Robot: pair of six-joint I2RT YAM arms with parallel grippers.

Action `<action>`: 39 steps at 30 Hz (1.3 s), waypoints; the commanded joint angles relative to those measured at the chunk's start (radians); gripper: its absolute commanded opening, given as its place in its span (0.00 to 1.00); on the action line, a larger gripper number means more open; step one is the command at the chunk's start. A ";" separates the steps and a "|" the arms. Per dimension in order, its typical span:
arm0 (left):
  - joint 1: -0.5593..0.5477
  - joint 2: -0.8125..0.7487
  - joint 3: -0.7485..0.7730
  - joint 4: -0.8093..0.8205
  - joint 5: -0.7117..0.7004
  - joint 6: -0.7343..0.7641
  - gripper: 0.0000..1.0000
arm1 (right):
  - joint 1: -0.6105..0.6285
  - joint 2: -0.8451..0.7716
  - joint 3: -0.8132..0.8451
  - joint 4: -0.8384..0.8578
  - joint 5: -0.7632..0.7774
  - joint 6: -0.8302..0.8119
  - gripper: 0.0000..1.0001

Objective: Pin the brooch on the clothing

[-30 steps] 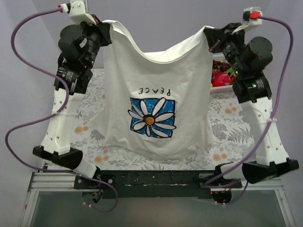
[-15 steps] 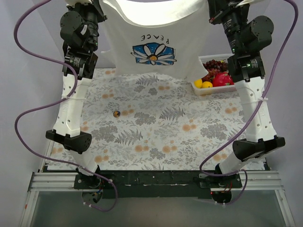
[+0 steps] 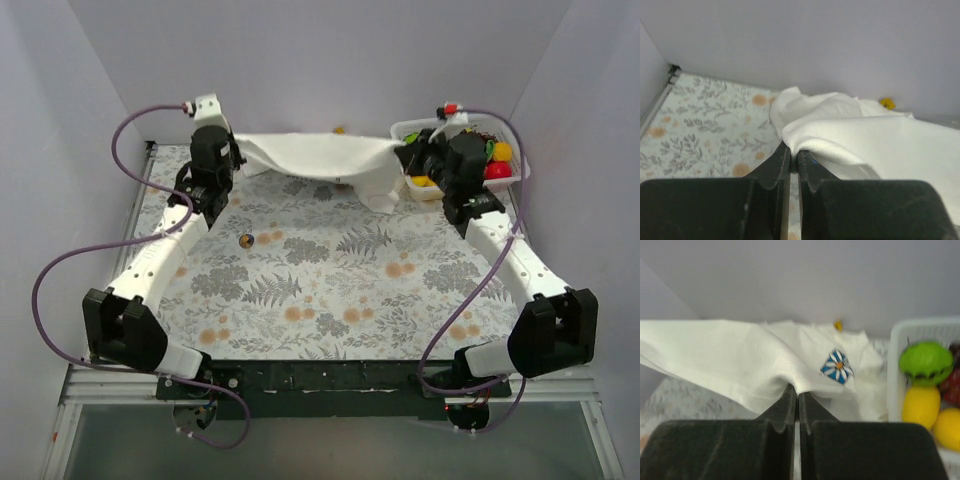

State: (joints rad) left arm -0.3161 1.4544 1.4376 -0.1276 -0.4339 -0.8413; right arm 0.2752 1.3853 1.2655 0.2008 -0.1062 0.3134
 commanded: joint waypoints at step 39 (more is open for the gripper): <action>0.003 -0.450 -0.657 -0.765 0.478 -0.725 0.00 | -0.005 -0.416 -0.591 -0.969 0.059 0.274 0.01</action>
State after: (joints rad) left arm -0.3153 1.0111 0.7753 -0.7605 -0.0353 -1.5391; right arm 0.2749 0.9936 0.6567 -0.6445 -0.0772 0.5663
